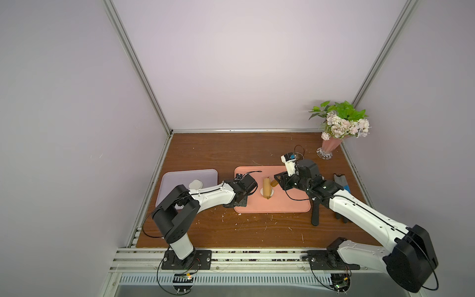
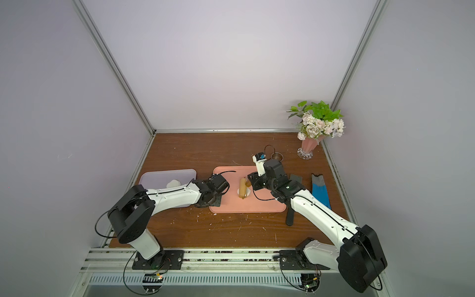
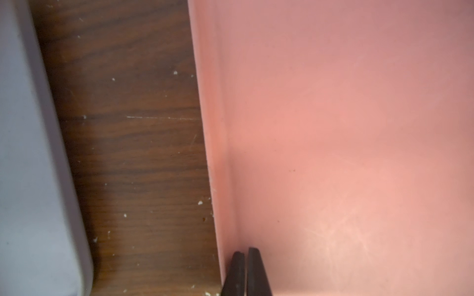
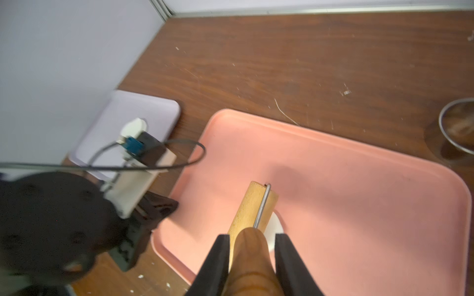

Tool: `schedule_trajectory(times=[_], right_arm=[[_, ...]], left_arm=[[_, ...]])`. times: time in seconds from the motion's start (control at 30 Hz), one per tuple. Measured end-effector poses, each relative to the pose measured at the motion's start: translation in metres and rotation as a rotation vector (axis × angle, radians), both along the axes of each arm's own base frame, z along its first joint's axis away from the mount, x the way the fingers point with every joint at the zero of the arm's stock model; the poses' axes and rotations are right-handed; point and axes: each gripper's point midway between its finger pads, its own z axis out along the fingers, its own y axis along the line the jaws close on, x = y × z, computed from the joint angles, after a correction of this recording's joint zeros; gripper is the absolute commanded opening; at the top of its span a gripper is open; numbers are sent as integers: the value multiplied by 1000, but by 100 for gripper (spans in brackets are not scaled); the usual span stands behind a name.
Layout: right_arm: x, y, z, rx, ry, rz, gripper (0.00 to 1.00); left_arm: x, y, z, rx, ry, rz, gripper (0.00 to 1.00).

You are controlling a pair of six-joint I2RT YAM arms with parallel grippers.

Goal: Roll out the dumpling wrappers from the dough
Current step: Flatten out the dough on the work surface.

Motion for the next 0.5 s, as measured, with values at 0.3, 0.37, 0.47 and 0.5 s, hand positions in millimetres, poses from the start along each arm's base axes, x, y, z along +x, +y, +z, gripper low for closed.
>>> schedule_trajectory(times=[0.3, 0.37, 0.47, 0.5], right_arm=[[1, -8, -9, -55, -23, -25, 0], [1, -10, -9, -70, -28, -34, 0], [1, -13, -8, -89, -37, -43, 0], [1, -14, -7, -96, -42, -43, 0]], left_arm=[[0, 0, 0, 0, 1, -1, 0], [0, 0, 0, 0, 1, -1, 0], [0, 0, 0, 0, 1, 0, 0], [0, 0, -1, 0, 2, 1, 0]])
